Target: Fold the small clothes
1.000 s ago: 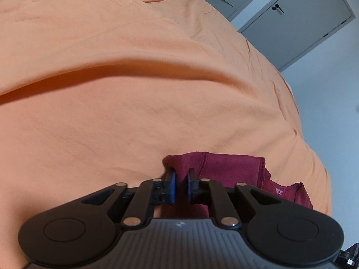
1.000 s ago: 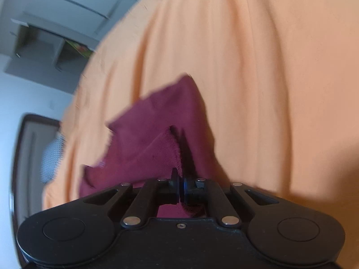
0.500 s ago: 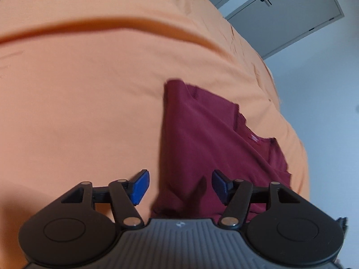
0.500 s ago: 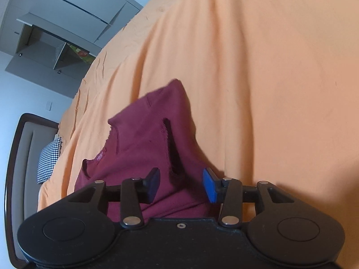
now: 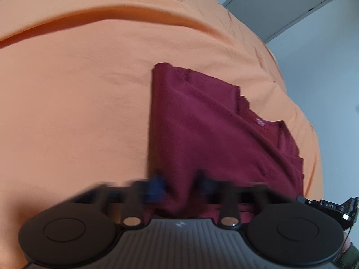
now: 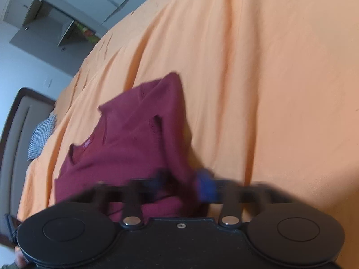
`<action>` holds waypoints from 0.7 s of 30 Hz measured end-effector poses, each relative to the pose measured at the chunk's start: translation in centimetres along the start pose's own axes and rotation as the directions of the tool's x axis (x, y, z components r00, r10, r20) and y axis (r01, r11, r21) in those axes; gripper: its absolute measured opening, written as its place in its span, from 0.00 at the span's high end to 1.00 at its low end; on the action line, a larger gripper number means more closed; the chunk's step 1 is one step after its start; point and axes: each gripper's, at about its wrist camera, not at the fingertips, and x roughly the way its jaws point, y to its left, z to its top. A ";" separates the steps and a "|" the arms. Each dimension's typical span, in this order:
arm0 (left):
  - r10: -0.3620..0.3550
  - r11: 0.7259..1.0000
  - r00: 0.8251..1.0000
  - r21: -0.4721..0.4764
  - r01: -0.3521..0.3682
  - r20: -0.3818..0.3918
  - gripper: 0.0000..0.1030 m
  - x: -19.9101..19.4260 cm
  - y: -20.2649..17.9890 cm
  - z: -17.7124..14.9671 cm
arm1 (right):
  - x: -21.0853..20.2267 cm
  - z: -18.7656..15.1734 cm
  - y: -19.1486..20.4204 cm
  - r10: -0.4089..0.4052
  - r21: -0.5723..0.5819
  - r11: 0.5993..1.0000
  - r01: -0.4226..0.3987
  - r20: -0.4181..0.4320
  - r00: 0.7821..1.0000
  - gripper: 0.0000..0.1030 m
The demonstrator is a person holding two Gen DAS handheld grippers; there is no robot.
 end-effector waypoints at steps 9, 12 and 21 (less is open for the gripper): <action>0.061 0.997 0.998 -0.051 -0.061 0.005 0.54 0.0 0.4 -0.2 | -0.3 -0.5 -0.5 0.001 0.071 0.997 -0.002 0.015 1.000 0.71; 0.071 0.997 0.996 -0.019 -0.070 0.045 0.15 -2.1 0.0 -1.1 | -2.2 -0.6 0.5 -0.001 0.066 0.998 -0.005 0.089 0.996 0.31; 0.084 0.990 0.994 0.122 -0.076 -0.065 0.14 -7.3 -0.1 -11.8 | -7.3 -10.7 0.4 -0.015 0.068 0.998 0.010 0.079 0.997 0.26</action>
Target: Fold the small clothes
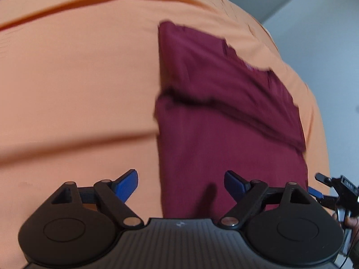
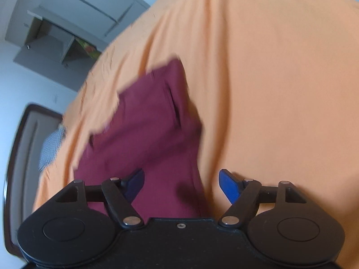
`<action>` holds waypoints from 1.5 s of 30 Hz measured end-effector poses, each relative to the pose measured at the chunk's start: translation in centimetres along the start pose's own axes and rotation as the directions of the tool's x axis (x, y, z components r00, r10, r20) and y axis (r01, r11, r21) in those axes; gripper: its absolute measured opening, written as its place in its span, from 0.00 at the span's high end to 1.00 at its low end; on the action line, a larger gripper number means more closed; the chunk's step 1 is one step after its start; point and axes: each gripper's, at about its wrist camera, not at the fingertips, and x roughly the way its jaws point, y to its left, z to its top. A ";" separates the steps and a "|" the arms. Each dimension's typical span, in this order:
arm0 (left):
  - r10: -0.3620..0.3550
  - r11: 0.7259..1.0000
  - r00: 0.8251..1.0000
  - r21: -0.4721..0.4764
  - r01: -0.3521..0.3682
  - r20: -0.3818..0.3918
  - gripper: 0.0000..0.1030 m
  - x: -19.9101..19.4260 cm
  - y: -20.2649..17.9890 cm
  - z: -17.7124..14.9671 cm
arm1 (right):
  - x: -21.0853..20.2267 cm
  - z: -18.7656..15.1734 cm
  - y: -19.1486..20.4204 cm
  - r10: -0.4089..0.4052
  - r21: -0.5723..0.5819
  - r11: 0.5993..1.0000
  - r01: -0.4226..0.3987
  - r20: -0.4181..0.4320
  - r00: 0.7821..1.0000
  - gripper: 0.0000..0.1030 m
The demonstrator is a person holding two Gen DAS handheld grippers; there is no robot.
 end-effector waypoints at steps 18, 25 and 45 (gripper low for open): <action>-0.090 0.971 0.994 -0.229 0.074 -0.060 0.13 -5.0 3.5 -16.9 | -9.3 -15.2 -5.4 0.012 0.122 0.993 0.011 -0.188 0.982 0.54; -0.067 0.933 0.998 -0.356 0.055 -0.022 0.93 -5.4 4.0 -18.4 | -9.1 -15.0 -5.7 0.016 0.041 0.999 -0.006 -0.244 0.970 0.94; 0.261 0.915 0.960 0.292 -0.279 0.099 0.46 -9.5 -5.0 -19.2 | -14.3 -14.3 -3.3 -0.086 -0.255 0.965 0.063 -0.078 0.993 0.46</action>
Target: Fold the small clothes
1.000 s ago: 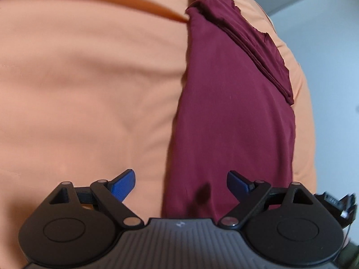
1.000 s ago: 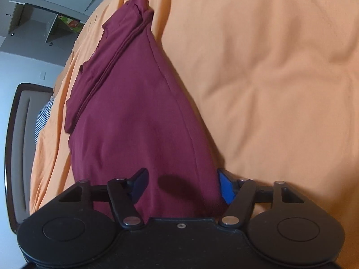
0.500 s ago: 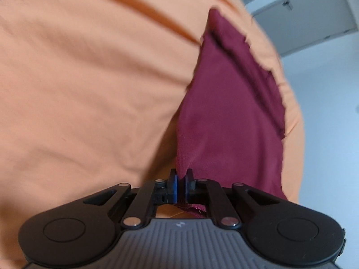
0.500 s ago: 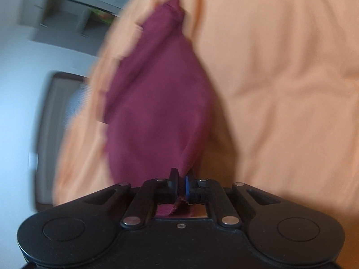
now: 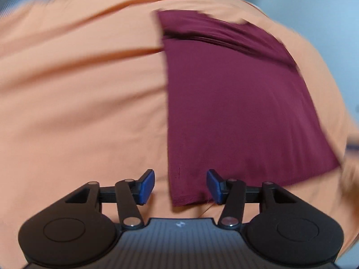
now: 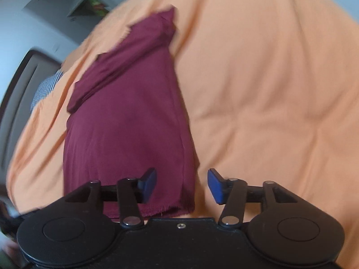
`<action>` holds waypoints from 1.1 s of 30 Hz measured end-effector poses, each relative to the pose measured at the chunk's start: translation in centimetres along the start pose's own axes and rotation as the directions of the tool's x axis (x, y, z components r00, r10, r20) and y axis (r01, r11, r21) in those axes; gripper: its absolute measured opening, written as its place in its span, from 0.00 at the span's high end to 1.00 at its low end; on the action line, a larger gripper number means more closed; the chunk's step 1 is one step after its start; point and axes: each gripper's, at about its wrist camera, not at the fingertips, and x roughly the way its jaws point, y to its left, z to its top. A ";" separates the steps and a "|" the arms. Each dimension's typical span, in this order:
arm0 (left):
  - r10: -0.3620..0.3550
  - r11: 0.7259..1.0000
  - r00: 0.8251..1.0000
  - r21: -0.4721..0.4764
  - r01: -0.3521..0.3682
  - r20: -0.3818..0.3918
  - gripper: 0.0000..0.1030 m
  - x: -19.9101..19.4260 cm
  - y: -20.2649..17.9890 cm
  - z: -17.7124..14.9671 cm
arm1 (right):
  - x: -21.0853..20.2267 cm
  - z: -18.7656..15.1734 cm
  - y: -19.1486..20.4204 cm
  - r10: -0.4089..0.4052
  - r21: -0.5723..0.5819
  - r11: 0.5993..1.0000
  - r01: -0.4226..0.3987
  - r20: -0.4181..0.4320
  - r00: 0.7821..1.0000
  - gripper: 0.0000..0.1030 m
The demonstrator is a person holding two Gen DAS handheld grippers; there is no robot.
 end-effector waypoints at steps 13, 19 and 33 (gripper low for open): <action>0.128 0.546 0.986 0.823 -0.158 0.105 0.44 2.3 -8.6 -6.3 | -0.7 -0.7 4.6 -0.012 -0.349 0.937 0.009 -0.008 1.000 0.37; 0.156 0.347 0.974 0.914 -0.208 0.163 0.42 5.3 -9.3 -7.6 | -0.6 -1.4 5.4 -0.031 -0.342 0.939 0.025 -0.011 0.999 0.35; -0.120 0.809 0.989 0.569 0.146 -0.084 0.91 2.9 -3.7 2.2 | -1.8 -0.5 3.1 -0.101 -0.266 0.958 0.105 0.029 0.994 0.34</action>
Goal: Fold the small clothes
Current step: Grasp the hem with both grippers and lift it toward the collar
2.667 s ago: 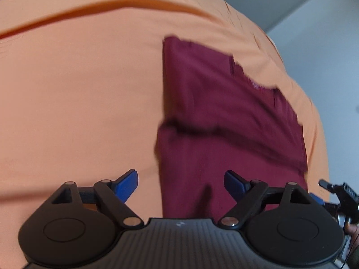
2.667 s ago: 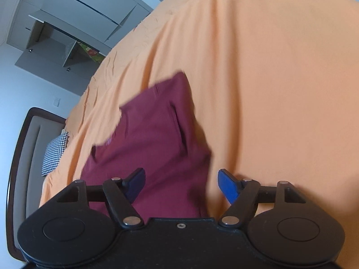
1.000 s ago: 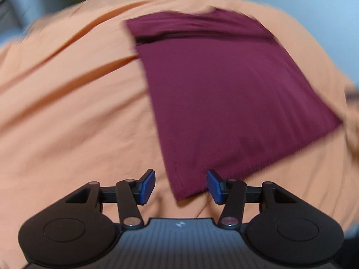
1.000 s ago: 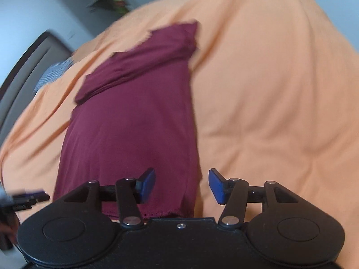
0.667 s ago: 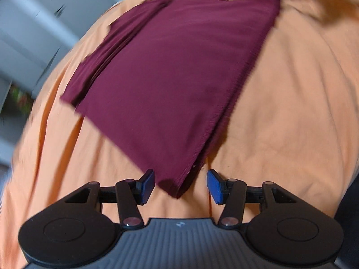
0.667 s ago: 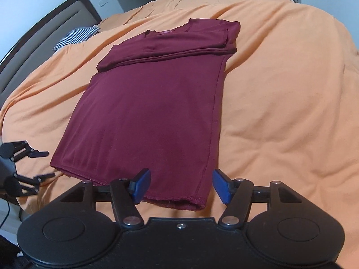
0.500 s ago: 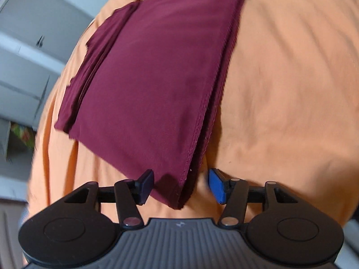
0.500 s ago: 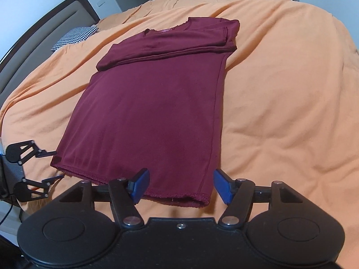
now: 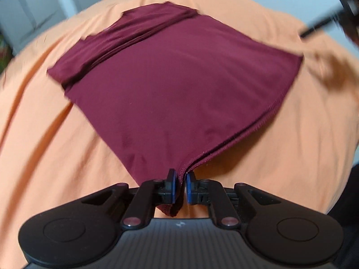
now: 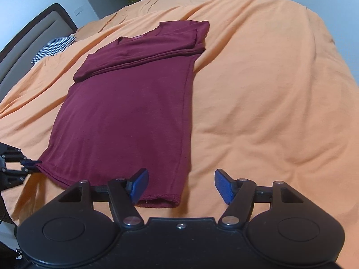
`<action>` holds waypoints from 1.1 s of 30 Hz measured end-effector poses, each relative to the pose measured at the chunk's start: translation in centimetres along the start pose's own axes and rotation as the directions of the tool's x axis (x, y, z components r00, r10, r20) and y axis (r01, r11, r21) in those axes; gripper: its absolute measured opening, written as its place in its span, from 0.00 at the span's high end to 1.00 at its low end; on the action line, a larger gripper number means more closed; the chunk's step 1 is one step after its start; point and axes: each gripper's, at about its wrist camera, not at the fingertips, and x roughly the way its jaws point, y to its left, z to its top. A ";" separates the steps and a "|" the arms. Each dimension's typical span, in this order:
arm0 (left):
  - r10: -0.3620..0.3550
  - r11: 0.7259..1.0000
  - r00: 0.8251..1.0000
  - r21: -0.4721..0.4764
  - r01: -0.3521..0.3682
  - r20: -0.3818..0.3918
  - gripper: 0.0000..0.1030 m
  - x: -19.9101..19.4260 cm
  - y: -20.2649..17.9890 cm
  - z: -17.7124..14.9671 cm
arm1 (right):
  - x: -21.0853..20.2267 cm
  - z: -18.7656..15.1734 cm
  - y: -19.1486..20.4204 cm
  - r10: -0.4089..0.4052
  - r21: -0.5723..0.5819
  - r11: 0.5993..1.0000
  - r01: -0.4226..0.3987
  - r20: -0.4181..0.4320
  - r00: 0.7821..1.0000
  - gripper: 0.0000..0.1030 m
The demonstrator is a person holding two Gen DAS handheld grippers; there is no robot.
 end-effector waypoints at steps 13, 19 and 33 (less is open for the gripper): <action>-0.068 0.995 0.997 -0.064 0.071 0.039 0.92 -0.9 3.8 3.2 | 0.8 1.1 0.5 0.028 -0.026 0.999 -0.029 -0.010 1.000 0.34; -0.056 0.997 0.997 -0.046 0.059 0.059 0.92 -0.6 5.0 5.3 | 1.4 0.4 4.3 0.036 -0.412 0.909 -0.066 -0.080 0.996 0.33; -0.045 0.979 0.995 -0.196 0.062 0.089 0.92 0.6 9.0 6.1 | 5.4 1.7 4.6 0.080 -0.713 0.662 -0.231 -0.238 0.968 0.94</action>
